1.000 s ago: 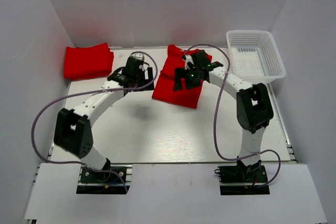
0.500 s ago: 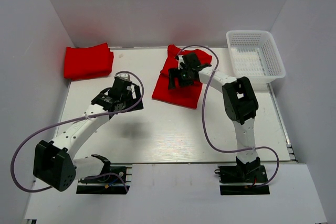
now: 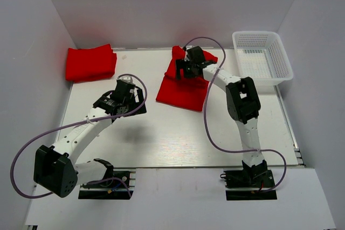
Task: Fold and stack the t-shirts
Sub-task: Fold the folded rectangular tshirt in 1/3 of the way, then grab one side of the 2/3 rectangular tshirt with both arms
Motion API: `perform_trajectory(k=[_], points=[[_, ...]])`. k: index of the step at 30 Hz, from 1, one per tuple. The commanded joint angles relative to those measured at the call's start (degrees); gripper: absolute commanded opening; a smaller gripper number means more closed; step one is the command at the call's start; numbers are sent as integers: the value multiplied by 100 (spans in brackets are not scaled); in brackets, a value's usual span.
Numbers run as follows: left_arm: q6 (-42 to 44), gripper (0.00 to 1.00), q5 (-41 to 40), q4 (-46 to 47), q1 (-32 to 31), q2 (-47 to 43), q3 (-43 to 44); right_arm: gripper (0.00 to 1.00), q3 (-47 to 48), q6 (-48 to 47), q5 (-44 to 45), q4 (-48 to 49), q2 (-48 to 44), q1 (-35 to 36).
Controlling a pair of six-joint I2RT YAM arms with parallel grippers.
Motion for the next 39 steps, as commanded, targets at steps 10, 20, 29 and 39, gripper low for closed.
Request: perform_trajectory(k=[10, 20, 29, 39], points=[[31, 100, -71, -22, 23, -44, -2, 90, -867, -3393, 437, 711, -592, 398], [31, 100, -9, 30, 23, 9, -2, 90, -885, -3345, 1930, 1292, -390, 504], [31, 100, -9, 30, 23, 62, -2, 90, -305, -2739, 2818, 1362, -12, 433], [92, 100, -9, 83, 23, 298, 173, 90, 636, -1087, 3365, 257, 217, 73]])
